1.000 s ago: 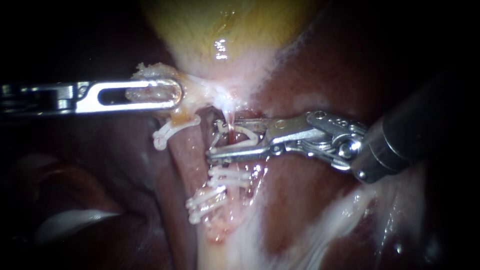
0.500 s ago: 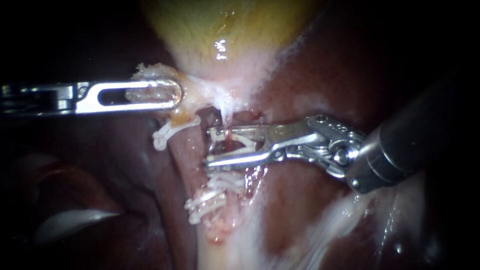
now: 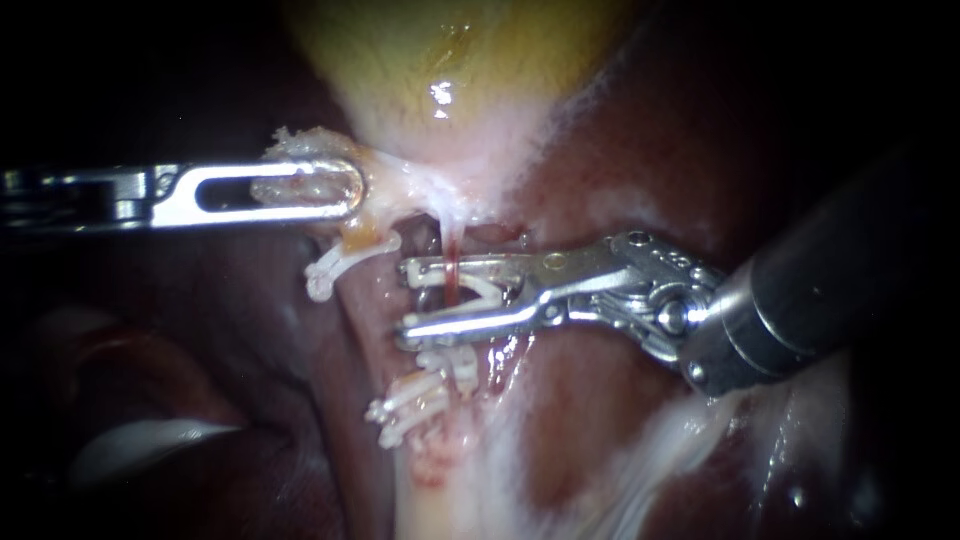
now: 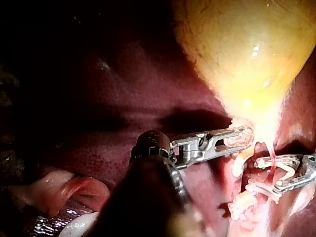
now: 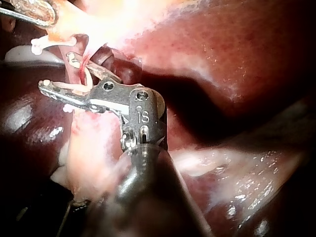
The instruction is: Clipping third clip right tube
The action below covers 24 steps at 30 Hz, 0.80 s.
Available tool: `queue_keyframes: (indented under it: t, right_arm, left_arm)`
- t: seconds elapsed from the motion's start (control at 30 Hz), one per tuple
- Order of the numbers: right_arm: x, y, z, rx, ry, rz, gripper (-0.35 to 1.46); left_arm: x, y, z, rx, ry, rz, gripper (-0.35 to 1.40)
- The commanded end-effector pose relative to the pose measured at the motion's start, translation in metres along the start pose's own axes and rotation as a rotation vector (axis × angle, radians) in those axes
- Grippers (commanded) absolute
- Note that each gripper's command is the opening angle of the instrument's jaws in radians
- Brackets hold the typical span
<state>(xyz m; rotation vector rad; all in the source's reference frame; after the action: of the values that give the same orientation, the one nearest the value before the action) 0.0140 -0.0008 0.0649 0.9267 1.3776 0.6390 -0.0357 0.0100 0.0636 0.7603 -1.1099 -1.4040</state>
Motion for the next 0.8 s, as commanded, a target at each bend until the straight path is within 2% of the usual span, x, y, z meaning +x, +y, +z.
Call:
queue_keyframes:
  t: [0.03, 0.17, 0.27, 0.4, 0.43, 0.63, 0.8]
  right_arm:
    - [0.0000, 0.0000, 0.0000, 0.000, 0.000, 0.000, 0.48]
    - [0.0000, 0.0000, -0.0002, 0.001, -0.001, 0.000, 0.38]
    - [-0.0001, 0.0000, -0.0004, -0.004, 0.000, 0.011, 0.22]
    - [-0.0001, 0.0002, -0.0009, -0.024, 0.006, 0.017, -0.18]
    - [-0.0001, 0.0004, -0.0011, -0.024, 0.006, 0.017, -0.33]
    - [-0.0004, 0.0012, -0.0020, -0.048, 0.015, 0.020, -0.35]
    - [-0.0005, 0.0013, -0.0022, -0.048, 0.015, 0.020, -0.35]
  left_arm:
    - [0.0000, 0.0000, 0.0000, 0.000, 0.000, 0.000, -0.35]
    - [0.0000, 0.0000, 0.0000, 0.000, 0.000, 0.000, -0.35]
    - [0.0000, 0.0000, 0.0000, 0.000, -0.001, 0.000, -0.35]
    - [0.0000, 0.0000, 0.0000, 0.000, -0.001, 0.000, -0.35]
    - [0.0000, 0.0000, 0.0000, 0.000, -0.001, 0.000, -0.35]
    - [0.0000, 0.0000, 0.0001, -0.001, -0.001, 0.000, -0.35]
    - [0.0001, 0.0000, 0.0001, -0.001, -0.001, 0.000, -0.35]
